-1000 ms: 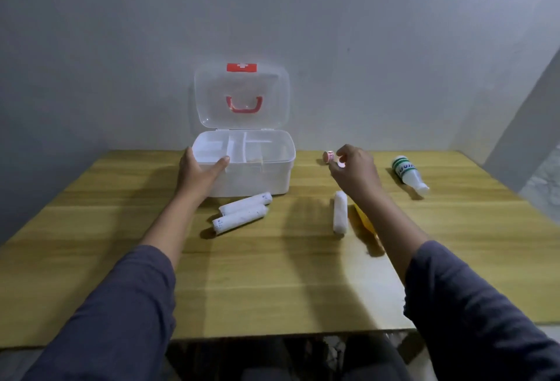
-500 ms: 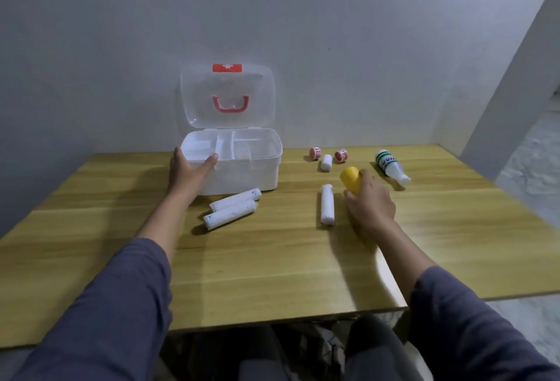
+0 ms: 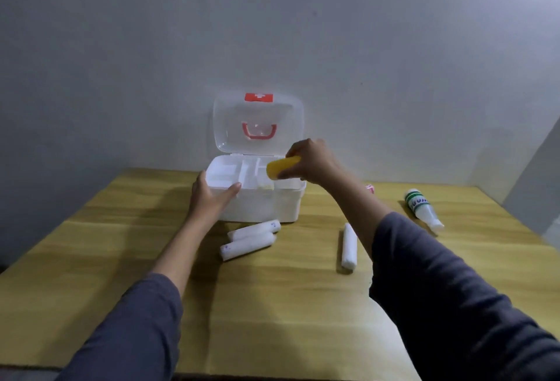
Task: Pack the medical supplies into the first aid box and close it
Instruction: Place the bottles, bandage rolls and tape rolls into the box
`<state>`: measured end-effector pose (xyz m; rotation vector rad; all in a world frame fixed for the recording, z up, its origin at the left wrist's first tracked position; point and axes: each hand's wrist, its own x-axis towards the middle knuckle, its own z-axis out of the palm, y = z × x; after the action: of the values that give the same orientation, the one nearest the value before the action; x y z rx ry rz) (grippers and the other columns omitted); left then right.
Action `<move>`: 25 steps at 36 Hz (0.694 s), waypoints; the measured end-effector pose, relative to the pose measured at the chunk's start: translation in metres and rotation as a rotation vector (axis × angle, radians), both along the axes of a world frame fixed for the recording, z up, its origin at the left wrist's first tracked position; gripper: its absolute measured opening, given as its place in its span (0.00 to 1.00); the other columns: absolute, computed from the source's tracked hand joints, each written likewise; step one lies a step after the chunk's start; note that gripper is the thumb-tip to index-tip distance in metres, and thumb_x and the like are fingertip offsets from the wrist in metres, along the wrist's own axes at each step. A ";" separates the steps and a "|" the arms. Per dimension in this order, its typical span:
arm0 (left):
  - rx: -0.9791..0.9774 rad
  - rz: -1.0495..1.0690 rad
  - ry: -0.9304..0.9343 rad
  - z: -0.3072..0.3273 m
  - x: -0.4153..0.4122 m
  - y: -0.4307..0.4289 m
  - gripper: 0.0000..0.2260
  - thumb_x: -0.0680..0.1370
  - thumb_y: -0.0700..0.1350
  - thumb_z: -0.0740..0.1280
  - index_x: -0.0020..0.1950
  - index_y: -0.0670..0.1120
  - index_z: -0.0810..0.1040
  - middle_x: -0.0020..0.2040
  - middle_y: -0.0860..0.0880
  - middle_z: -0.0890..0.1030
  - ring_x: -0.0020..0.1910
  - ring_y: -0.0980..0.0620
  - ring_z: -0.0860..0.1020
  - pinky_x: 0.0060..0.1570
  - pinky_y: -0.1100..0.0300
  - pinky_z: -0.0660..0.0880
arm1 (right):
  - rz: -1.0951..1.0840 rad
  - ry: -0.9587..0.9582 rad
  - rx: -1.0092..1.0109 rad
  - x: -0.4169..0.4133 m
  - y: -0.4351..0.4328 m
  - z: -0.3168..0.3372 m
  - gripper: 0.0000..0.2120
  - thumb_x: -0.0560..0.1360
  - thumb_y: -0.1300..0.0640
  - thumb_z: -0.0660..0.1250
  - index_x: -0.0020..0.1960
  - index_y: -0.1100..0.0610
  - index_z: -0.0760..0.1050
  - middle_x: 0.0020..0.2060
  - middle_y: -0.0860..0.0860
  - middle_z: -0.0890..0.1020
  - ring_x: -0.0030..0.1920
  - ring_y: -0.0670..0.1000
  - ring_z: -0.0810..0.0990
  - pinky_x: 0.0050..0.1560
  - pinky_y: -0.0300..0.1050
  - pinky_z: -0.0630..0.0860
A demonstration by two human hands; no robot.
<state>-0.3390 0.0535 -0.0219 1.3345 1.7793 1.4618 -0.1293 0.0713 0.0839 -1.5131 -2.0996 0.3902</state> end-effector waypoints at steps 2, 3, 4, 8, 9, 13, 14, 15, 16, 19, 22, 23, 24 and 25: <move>-0.013 -0.006 0.005 0.001 0.000 0.000 0.36 0.68 0.55 0.75 0.71 0.45 0.66 0.67 0.44 0.71 0.66 0.44 0.70 0.63 0.47 0.71 | 0.028 -0.076 -0.047 -0.011 0.007 0.002 0.24 0.61 0.53 0.80 0.54 0.60 0.80 0.45 0.55 0.78 0.39 0.54 0.80 0.44 0.48 0.81; -0.014 -0.006 0.011 0.001 0.000 0.001 0.36 0.68 0.55 0.75 0.71 0.45 0.65 0.67 0.44 0.71 0.66 0.44 0.70 0.63 0.48 0.71 | 0.042 -0.109 -0.074 -0.015 0.010 0.003 0.23 0.61 0.55 0.79 0.53 0.61 0.80 0.44 0.55 0.79 0.38 0.54 0.80 0.45 0.48 0.82; -0.018 -0.005 0.016 0.001 0.000 0.001 0.36 0.69 0.54 0.75 0.72 0.45 0.64 0.68 0.44 0.70 0.66 0.44 0.70 0.62 0.50 0.71 | 0.051 -0.134 -0.103 -0.019 0.013 0.002 0.22 0.61 0.57 0.79 0.53 0.62 0.80 0.44 0.56 0.81 0.38 0.54 0.81 0.45 0.49 0.82; -0.022 0.012 0.024 0.001 0.001 0.003 0.35 0.70 0.53 0.74 0.72 0.45 0.63 0.69 0.44 0.69 0.67 0.44 0.69 0.57 0.56 0.69 | 0.083 -0.193 -0.178 -0.033 0.022 -0.002 0.20 0.62 0.60 0.78 0.52 0.63 0.80 0.48 0.59 0.82 0.36 0.54 0.81 0.40 0.46 0.82; -0.022 0.010 0.029 0.000 0.001 0.003 0.35 0.70 0.53 0.74 0.72 0.45 0.64 0.68 0.44 0.70 0.66 0.44 0.69 0.56 0.56 0.69 | 0.095 -0.199 -0.209 -0.036 0.023 -0.003 0.20 0.63 0.61 0.78 0.53 0.63 0.79 0.49 0.59 0.81 0.37 0.54 0.81 0.39 0.45 0.82; -0.042 0.003 0.019 0.000 -0.002 0.004 0.36 0.69 0.53 0.75 0.72 0.44 0.64 0.67 0.43 0.70 0.66 0.44 0.70 0.57 0.54 0.72 | 0.140 -0.198 -0.289 -0.047 0.029 -0.009 0.20 0.65 0.61 0.77 0.55 0.64 0.78 0.47 0.57 0.77 0.41 0.55 0.80 0.44 0.47 0.83; -0.051 0.001 0.017 0.001 -0.003 0.004 0.36 0.69 0.53 0.75 0.71 0.44 0.63 0.67 0.43 0.70 0.66 0.44 0.70 0.57 0.53 0.72 | 0.143 -0.192 -0.287 -0.049 0.030 -0.011 0.20 0.65 0.61 0.77 0.55 0.63 0.78 0.48 0.57 0.77 0.41 0.55 0.80 0.46 0.48 0.83; -0.065 -0.003 0.020 0.002 -0.003 0.004 0.37 0.68 0.53 0.75 0.72 0.44 0.63 0.67 0.43 0.69 0.65 0.44 0.70 0.58 0.53 0.72 | 0.144 -0.188 -0.279 -0.051 0.032 -0.013 0.20 0.65 0.60 0.77 0.55 0.63 0.78 0.49 0.57 0.77 0.41 0.55 0.80 0.47 0.48 0.83; -0.084 -0.013 0.026 0.003 -0.005 0.005 0.37 0.68 0.53 0.75 0.72 0.45 0.62 0.67 0.43 0.68 0.66 0.44 0.69 0.58 0.53 0.72 | 0.145 -0.189 -0.269 -0.053 0.033 -0.015 0.20 0.65 0.60 0.77 0.55 0.63 0.78 0.48 0.57 0.77 0.42 0.55 0.80 0.47 0.47 0.82; -0.138 -0.059 0.057 0.008 -0.010 0.008 0.39 0.67 0.55 0.76 0.73 0.47 0.61 0.68 0.44 0.66 0.66 0.45 0.68 0.60 0.52 0.72 | 0.158 -0.239 -0.219 -0.057 0.033 -0.020 0.16 0.66 0.60 0.75 0.53 0.62 0.78 0.45 0.54 0.76 0.43 0.53 0.76 0.40 0.42 0.78; -0.185 -0.085 0.095 0.013 -0.013 0.010 0.44 0.63 0.58 0.77 0.73 0.47 0.61 0.68 0.44 0.65 0.67 0.45 0.67 0.64 0.50 0.71 | 0.166 -0.304 -0.138 -0.058 0.031 -0.025 0.07 0.68 0.59 0.71 0.43 0.60 0.76 0.38 0.53 0.75 0.42 0.53 0.71 0.29 0.38 0.63; -0.206 -0.091 0.113 0.016 -0.014 0.010 0.47 0.59 0.60 0.76 0.73 0.47 0.61 0.68 0.44 0.65 0.67 0.45 0.67 0.64 0.50 0.70 | 0.170 -0.313 -0.125 -0.057 0.031 -0.026 0.08 0.69 0.59 0.70 0.45 0.61 0.76 0.38 0.54 0.74 0.42 0.53 0.70 0.28 0.37 0.61; -0.228 -0.098 0.130 0.018 -0.014 0.010 0.50 0.56 0.63 0.75 0.73 0.47 0.62 0.68 0.45 0.65 0.67 0.45 0.67 0.64 0.50 0.70 | 0.178 -0.318 -0.119 -0.057 0.031 -0.026 0.11 0.69 0.59 0.70 0.49 0.63 0.76 0.40 0.54 0.73 0.42 0.53 0.70 0.28 0.37 0.60; -0.241 -0.106 0.151 0.021 -0.015 0.011 0.53 0.53 0.66 0.74 0.73 0.47 0.63 0.68 0.45 0.66 0.67 0.45 0.67 0.64 0.49 0.71 | 0.185 -0.323 -0.116 -0.057 0.031 -0.026 0.13 0.70 0.59 0.69 0.52 0.64 0.76 0.41 0.54 0.72 0.42 0.53 0.69 0.28 0.36 0.59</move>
<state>-0.3544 0.0646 -0.0014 1.4192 1.8788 1.0769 -0.1859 0.1028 0.0582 -1.5354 -2.5197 0.3576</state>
